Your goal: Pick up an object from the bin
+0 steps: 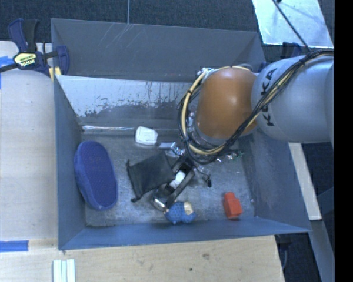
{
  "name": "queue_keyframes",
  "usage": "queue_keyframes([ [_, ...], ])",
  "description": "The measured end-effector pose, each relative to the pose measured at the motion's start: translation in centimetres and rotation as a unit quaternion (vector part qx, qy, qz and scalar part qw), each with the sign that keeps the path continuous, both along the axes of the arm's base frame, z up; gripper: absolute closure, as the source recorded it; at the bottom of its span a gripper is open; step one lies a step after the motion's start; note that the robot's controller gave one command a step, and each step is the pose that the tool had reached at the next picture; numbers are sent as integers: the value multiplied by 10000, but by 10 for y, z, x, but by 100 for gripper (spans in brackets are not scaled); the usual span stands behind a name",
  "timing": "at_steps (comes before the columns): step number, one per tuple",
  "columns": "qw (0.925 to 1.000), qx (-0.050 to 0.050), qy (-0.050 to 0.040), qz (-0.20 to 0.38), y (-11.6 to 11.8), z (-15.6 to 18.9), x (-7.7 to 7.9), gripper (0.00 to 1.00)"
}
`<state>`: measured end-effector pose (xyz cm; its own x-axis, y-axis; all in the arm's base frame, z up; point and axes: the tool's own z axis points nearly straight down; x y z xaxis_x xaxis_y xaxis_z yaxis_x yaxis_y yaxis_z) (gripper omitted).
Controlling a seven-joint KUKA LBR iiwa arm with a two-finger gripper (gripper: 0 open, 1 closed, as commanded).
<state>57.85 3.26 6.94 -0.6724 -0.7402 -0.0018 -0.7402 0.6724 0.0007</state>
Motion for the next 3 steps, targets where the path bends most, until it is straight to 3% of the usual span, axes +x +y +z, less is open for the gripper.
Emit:
queue_keyframes([
  [1, 10000, -30, 27, -16, -3, 2, 0, 100],
  [3, 10000, -29, 28, -22, -4, 2, 0, 100],
])
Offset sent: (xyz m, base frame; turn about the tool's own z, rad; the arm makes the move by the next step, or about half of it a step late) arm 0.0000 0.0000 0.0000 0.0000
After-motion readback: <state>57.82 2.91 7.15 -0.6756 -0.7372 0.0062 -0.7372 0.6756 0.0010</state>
